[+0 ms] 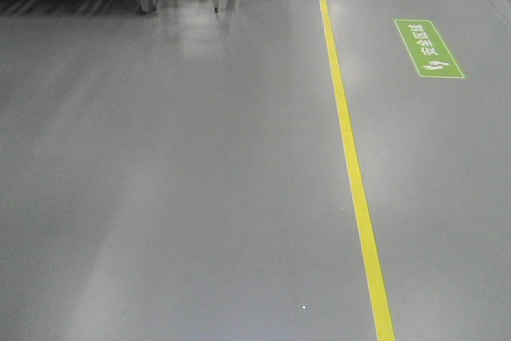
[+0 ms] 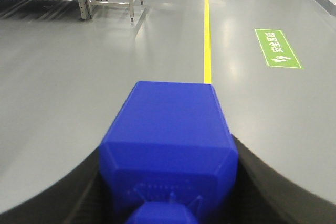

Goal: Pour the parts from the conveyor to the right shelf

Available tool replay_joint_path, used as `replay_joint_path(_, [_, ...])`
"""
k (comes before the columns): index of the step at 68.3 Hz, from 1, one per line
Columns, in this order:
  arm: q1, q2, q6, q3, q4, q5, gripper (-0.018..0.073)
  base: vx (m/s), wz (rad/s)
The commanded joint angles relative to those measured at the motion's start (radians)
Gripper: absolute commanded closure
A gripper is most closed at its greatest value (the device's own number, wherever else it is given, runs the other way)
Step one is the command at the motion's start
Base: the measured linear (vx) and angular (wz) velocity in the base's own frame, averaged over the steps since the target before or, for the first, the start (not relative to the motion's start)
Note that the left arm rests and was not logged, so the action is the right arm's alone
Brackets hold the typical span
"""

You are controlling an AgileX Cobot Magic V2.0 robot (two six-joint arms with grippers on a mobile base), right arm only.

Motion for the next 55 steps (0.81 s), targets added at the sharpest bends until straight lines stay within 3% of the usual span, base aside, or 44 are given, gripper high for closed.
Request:
replay_joint_path(1, [0.0, 0.011, -0.003, -0.028, -0.002, -0.079, 0.0565, 0.06, 0.05])
replay_joint_path(55, [0.0, 0.011, -0.003, -0.028, -0.002, -0.078, 0.0565, 0.11, -0.11])
